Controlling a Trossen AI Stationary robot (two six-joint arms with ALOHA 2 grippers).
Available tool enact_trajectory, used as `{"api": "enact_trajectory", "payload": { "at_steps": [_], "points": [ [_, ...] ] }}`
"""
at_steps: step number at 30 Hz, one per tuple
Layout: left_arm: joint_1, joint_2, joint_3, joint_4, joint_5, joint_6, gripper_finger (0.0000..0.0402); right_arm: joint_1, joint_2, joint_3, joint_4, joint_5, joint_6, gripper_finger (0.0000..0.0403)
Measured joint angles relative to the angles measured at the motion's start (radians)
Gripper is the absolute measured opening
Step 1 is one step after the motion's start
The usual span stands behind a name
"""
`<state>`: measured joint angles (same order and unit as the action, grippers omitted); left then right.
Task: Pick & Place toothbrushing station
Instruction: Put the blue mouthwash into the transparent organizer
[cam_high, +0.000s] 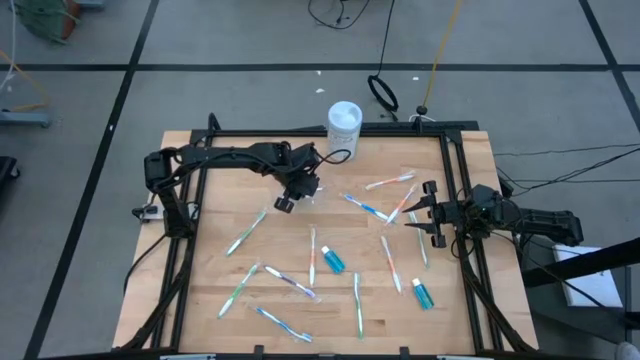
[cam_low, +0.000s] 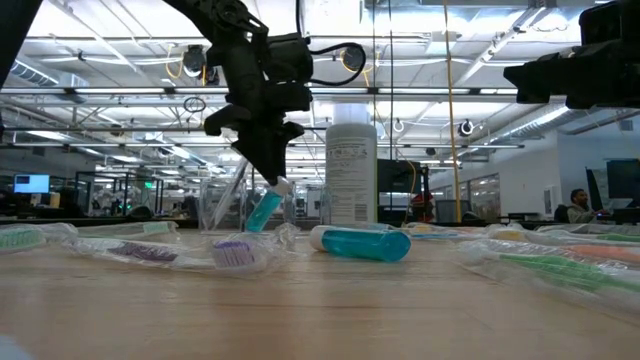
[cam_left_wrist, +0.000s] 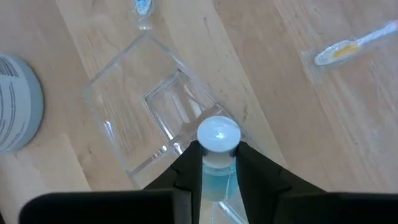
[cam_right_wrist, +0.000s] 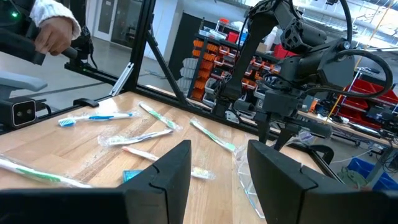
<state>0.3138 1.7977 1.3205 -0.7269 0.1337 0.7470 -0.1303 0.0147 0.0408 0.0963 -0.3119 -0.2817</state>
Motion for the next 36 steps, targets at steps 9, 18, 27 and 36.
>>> {"api": "enact_trajectory", "payload": {
  "at_steps": [9, 18, 27, 36],
  "points": [
    [0.0, -0.002, 0.0, -0.004, -0.001, -0.117, 0.0075, 0.0, 0.0, 0.0, -0.001, 0.0, 0.005, 0.0151],
    [-0.008, -0.001, 0.0, 0.004, -0.007, -0.158, 0.0136, 0.0, 0.0, 0.0, -0.001, 0.0, 0.004, 0.0151],
    [-0.009, 0.035, 0.0, 0.097, 0.022, -0.139, 0.0204, 0.0, 0.0, 0.0, -0.002, 0.0, 0.007, 0.0151],
    [-0.001, 0.067, -0.001, 0.18, 0.084, -0.167, 0.0171, 0.0, 0.0, 0.0, -0.002, 0.001, 0.005, 0.0151]
  ]
}}
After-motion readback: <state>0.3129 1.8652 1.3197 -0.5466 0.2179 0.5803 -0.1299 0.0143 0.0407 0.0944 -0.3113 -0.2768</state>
